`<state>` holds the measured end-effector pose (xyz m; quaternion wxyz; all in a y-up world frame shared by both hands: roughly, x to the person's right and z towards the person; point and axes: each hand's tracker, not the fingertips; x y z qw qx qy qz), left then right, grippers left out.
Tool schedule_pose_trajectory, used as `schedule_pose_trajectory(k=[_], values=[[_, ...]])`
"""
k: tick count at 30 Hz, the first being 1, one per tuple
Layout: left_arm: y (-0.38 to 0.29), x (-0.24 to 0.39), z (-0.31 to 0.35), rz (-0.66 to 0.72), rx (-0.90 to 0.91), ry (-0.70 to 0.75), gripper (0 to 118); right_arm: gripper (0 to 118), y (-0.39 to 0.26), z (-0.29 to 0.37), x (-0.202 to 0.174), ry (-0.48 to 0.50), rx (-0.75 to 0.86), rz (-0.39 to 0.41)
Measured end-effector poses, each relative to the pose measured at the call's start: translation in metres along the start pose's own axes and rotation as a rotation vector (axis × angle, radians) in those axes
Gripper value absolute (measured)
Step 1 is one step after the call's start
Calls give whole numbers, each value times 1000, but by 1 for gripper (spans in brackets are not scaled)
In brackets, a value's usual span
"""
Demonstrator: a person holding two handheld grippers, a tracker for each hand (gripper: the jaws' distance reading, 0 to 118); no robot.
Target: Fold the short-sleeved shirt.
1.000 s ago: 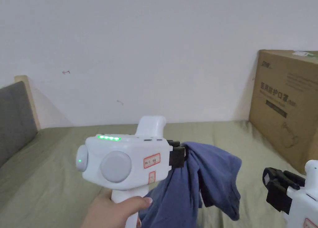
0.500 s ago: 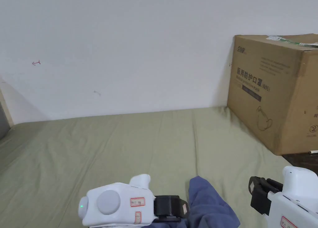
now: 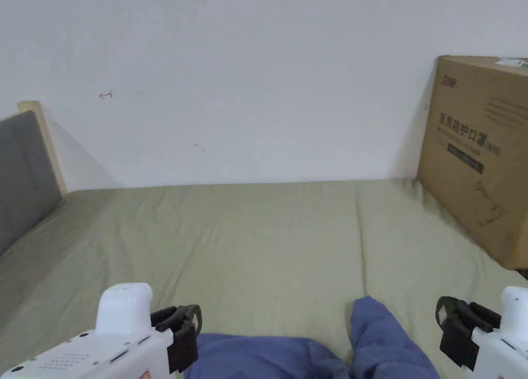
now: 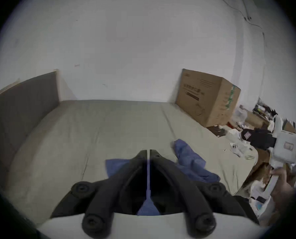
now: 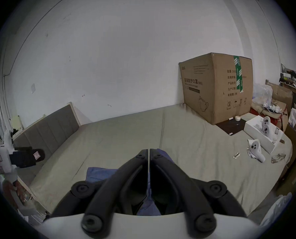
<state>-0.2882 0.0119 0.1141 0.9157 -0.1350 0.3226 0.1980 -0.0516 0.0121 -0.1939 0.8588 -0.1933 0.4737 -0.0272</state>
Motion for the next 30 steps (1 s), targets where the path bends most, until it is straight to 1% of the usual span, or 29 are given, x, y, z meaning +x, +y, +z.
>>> schedule_pose_trajectory(k=[2, 5, 7, 8, 11, 12, 13, 14, 15, 16, 18, 20, 21, 22, 23, 24, 25, 26, 27, 28, 29, 30], values=[[-1, -12, -9, 55, -48, 17, 0, 1, -2, -2, -2, 30, 3, -2], [4, -32, -42, 35, -159, 93, 0, 1, -4, -11, -3, 26, -14, 15], [7, -53, -80, 66, -266, 137, 0, 1, -6, -17, 0, 17, -36, 11], [8, -68, -102, 105, -322, 157, 0, 1, -7, -20, 2, 14, -49, 2], [2, -98, -164, 165, -475, 163, 0, 1, -9, -25, 7, 15, -85, -25], [0, -101, -178, 153, -514, 168, 5, 1, -12, -28, 9, 10, -94, -26], [-8, -107, -199, 146, -553, 177, 26, 1, -15, -32, 13, 4, -105, -25], [-16, -111, -212, 130, -576, 189, 83, 1, -17, -36, 15, -5, -119, -19], [-20, -114, -224, 119, -556, 195, 113, 1, -19, -40, 17, -15, -135, -13], [-25, -117, -238, 111, -600, 220, 118, 1, -21, -45, 19, -20, -149, -8], [-42, -124, -260, 148, -659, 206, 116, 1, -27, -54, 26, -29, -170, -3], [-68, -136, -285, 151, -721, 190, 116, 1, -30, -63, 31, -47, -192, 2], [-76, -134, -286, 158, -761, 151, 116, 1, -33, -69, 35, -60, -211, 1], [-77, -126, -281, 119, -768, 145, 113, 1, -35, -76, 40, -65, -233, -10], [-73, -119, -271, -37, -710, 208, 102, 1, -37, -84, 46, -58, -258, -33], [-70, -109, -259, -95, -677, 175, 95, 1, -39, -95, 54, -27, -292, -62], [-66, -111, -249, -106, -666, 140, 78, 1, -40, -104, 62, -10, -325, -80], [-63, -113, -238, -64, -660, 84, 46, 1, -44, -116, 71, -26, -367, -95], [-58, -120, -225, 33, -651, -27, 12, 1, -47, -131, 80, -63, -426, -90], [-59, -121, -214, 89, -612, -33, 5, 1, -49, -144, 88, -89, -470, -98], [-55, -120, -199, 84, -573, -9, 5, 1, -50, -157, 96, -102, -509, -121], [-50, -119, -184, 53, -537, 8, 5, 6, -51, -172, 105, -96, -573, -142]])
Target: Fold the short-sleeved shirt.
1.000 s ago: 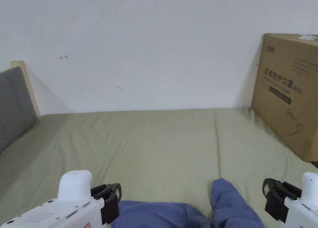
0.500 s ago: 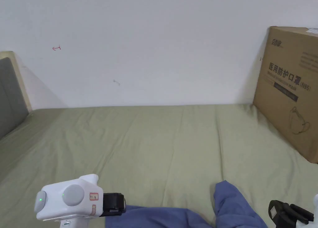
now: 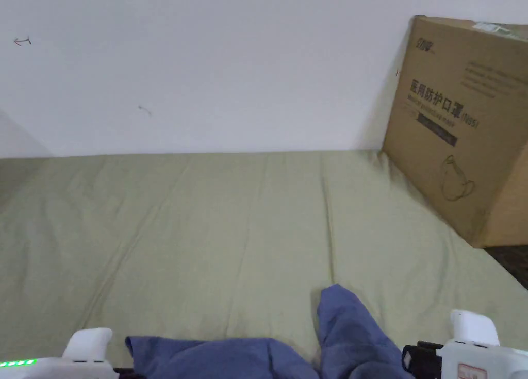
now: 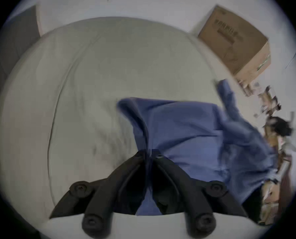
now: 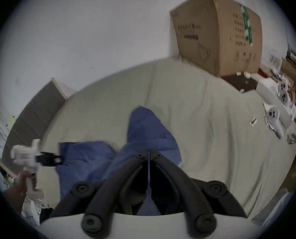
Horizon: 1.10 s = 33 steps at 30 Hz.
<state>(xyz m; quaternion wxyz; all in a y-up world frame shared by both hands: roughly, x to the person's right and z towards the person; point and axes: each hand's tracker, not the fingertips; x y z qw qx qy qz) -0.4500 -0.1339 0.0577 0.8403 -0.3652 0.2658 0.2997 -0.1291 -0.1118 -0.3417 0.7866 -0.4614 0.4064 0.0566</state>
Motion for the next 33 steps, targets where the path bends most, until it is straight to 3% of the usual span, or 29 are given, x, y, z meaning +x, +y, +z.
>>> schedule_pose_trajectory(k=[1, 2, 3, 5, 7, 9, 10, 11, 12, 16, 24, 27, 33], values=[[-3, 1, 11, -9, 23, 4, 5, 30, 7, -12, 5, 6, -42, -31], [-12, 16, 29, -14, 26, -6, 5, 87, 13, -27, 11, -3, -108, -70], [-16, 17, 40, -13, 36, -16, 5, 109, 15, -41, 18, -19, -159, -83], [-25, 19, 54, -3, 39, -15, 5, 111, 21, -59, 23, -25, -180, -144], [-31, 17, 60, 9, 39, -13, 5, 110, 25, -78, 24, -20, -303, -184], [-38, 16, 66, 14, 56, -1, 5, 106, 21, -81, 21, 23, -305, -159], [-39, 15, 70, 15, 73, 15, 5, 89, 20, -79, 17, -3, -306, -94], [-39, 13, 77, 19, 91, 31, 5, 36, 19, -69, 12, -26, -278, -43], [-38, 11, 85, 25, 109, 39, 5, 4, 22, -58, 6, -24, -253, 28], [-27, -4, 121, 48, 185, 47, 5, 4, 39, 7, 0, 2, -126, 214], [15, 5, 216, 5, 389, 106, 5, 4, 92, 156, 3, 5, 163, 257], [27, -5, 241, -4, 453, 79, 5, 4, 110, 198, -10, -46, 269, 287], [73, 2, 290, -2, 553, 29, 5, 4, 158, 261, -42, -42, 422, 321]])
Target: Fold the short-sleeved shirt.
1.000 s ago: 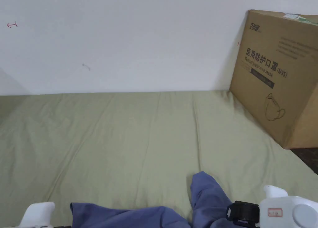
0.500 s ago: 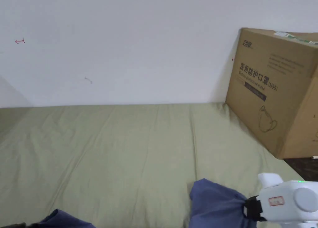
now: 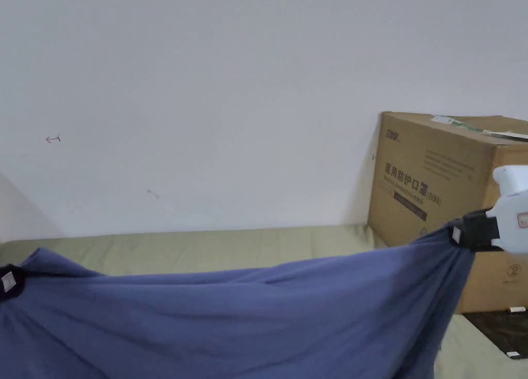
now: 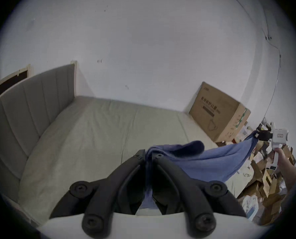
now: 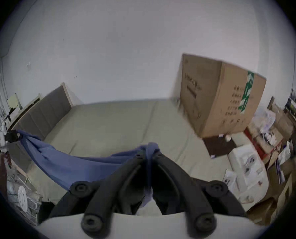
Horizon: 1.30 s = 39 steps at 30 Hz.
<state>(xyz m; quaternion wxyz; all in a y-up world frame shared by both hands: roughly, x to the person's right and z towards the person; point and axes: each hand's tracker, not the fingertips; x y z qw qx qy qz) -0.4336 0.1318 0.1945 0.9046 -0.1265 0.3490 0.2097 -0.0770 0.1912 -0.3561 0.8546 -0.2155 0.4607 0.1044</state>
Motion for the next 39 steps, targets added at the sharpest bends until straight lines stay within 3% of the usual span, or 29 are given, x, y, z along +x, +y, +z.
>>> schedule_pose_trajectory(k=[9, 18, 24, 27, 29, 30, 31, 32, 34, 36, 39], values=[[77, -1, -44, 34, 76, 5, 5, 4, 104, -27, -27, -102, 113, 74], [136, 16, -106, -7, 154, 59, 5, 4, 194, -82, -49, -168, 224, 90], [157, 13, -145, -20, 297, 101, 5, 4, 212, -115, -60, -239, 374, 161], [152, 3, -170, -20, 299, 130, 5, 4, 193, -146, -62, -252, 361, 209], [133, 8, -184, -5, 244, 146, 5, 4, 170, -172, -62, -272, 295, 229], [122, 5, -192, 2, 194, 153, 5, 4, 153, -191, -61, -233, 257, 258], [109, 0, -202, -3, 134, 163, 5, 4, 131, -206, -60, -269, 171, 262], [94, -5, -210, -13, 67, 157, 5, 4, 106, -220, -57, -272, 52, 236], [50, -23, -227, -32, -80, 182, 5, 4, 43, -248, -43, -102, -117, 154], [-2, -42, -236, 5, -238, 172, 5, 4, -26, -267, -29, -2, -295, 77], [-88, -77, -237, 67, -467, 175, 5, 4, -133, -270, -3, 50, -561, -2]])
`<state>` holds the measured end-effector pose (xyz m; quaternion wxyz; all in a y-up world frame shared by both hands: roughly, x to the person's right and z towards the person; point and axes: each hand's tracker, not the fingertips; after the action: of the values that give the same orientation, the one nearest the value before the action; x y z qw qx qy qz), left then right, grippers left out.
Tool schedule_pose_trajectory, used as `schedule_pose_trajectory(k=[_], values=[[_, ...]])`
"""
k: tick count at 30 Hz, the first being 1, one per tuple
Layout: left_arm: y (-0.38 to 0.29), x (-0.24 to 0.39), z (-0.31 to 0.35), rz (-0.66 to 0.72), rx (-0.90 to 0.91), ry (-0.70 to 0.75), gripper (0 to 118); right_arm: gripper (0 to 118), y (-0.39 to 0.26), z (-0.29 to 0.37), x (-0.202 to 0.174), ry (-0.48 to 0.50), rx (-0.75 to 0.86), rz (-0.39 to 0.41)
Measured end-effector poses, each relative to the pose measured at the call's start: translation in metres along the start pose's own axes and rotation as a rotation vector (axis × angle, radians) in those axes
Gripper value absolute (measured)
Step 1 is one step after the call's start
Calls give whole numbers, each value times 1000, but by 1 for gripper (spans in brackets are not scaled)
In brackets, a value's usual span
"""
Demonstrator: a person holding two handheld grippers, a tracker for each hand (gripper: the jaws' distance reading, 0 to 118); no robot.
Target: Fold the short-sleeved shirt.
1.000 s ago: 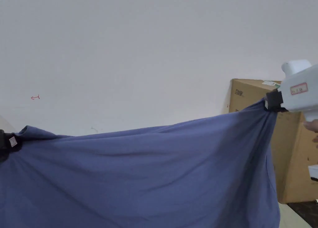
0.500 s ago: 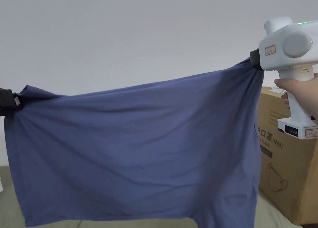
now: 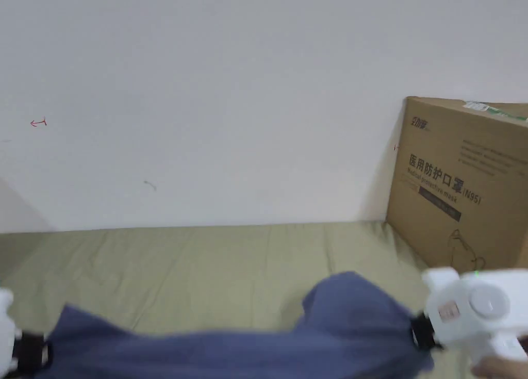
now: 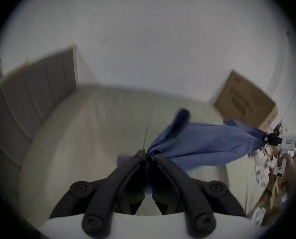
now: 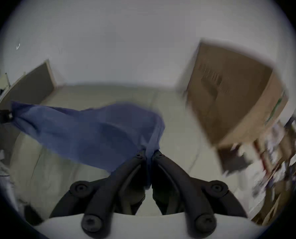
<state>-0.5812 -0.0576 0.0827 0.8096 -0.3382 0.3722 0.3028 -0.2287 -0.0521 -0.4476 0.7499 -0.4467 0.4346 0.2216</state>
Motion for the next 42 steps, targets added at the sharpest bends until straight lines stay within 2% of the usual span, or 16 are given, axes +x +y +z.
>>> schedule_pose_trajectory(k=[4, 6, 9, 19, 20, 22, 24, 25, 26, 32, 34, 36, 37, 38, 39, 42], values=[[-98, -20, -21, -66, -273, 0, 5, 4, -110, -24, 24, 50, -176, -45], [-138, -10, 1, -72, -317, -6, 5, 4, -148, -14, 33, 146, -195, -75], [-171, -15, 29, -57, -302, 1, 5, 4, -196, 22, 34, 133, -200, -89], [-212, -12, 73, -48, -333, -35, 5, 4, -245, 64, 37, 133, -206, -154], [-211, -10, 77, -49, -326, -37, 7, 13, -243, 68, 33, 96, -188, -139], [-207, -4, 90, -52, -309, -30, 35, 77, -241, 76, 27, 25, -193, -91], [-207, 1, 101, -51, -291, -57, 55, 97, -236, 84, 23, 41, -165, -77], [-205, 4, 108, -44, -261, -68, 79, 108, -233, 89, 21, 45, -164, -82], [-199, 2, 110, -32, -246, -73, 108, 111, -229, 96, 18, 56, -143, -97], [-174, 33, 157, -17, 5, -90, 107, 111, -196, 142, -24, 103, 123, -82], [-165, 38, 166, -13, 98, -78, 106, 108, -186, 153, -39, 187, 210, -67], [-160, 47, 175, -2, 160, -119, 99, 87, -173, 163, -62, 287, 273, -59], [-158, 51, 176, -10, 162, -131, 83, 61, -168, 161, -71, 294, 267, -40], [-154, 52, 171, -15, 158, -119, 37, 11, -166, 160, -79, 273, 258, -32], [-149, 52, 172, -31, 180, -97, 1, 0, -167, 164, -90, 272, 291, -26], [-122, 42, 154, -50, 140, -114, 0, 0, -158, 156, -105, 340, 284, 73]])
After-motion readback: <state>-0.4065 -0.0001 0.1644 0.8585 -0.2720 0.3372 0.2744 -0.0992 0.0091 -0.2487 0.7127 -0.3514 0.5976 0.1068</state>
